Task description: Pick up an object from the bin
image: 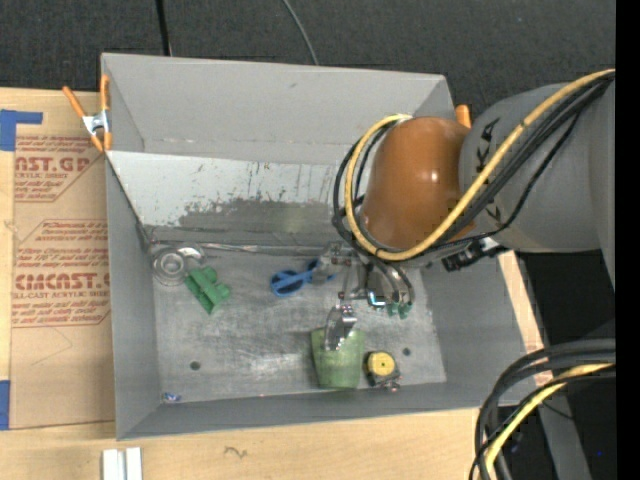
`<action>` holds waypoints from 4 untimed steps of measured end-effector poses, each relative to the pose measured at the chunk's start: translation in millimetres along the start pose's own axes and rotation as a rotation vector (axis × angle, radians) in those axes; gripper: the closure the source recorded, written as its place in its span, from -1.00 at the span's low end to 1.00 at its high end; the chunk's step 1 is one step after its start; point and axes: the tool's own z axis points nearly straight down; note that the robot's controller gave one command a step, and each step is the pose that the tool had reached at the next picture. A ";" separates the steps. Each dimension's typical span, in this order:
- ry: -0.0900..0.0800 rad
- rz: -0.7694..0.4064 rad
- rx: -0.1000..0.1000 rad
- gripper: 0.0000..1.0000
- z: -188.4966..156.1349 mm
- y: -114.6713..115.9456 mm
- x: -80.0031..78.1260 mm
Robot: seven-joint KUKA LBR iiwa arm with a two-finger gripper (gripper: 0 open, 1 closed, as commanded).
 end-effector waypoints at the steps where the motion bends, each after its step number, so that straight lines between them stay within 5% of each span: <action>1: -0.020 -0.021 -0.002 -1.00 87.3 -39.2 36.8; 2: -0.010 -0.051 0.001 -1.00 58.1 -56.9 43.9; 3: -0.010 -0.154 0.005 -1.00 40.4 -142.1 43.5; 4: -0.050 -0.727 0.026 -1.00 76.2 -127.8 21.7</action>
Offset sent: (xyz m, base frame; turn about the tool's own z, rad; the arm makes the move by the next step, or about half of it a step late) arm -0.0410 -0.0395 -0.0890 -0.0251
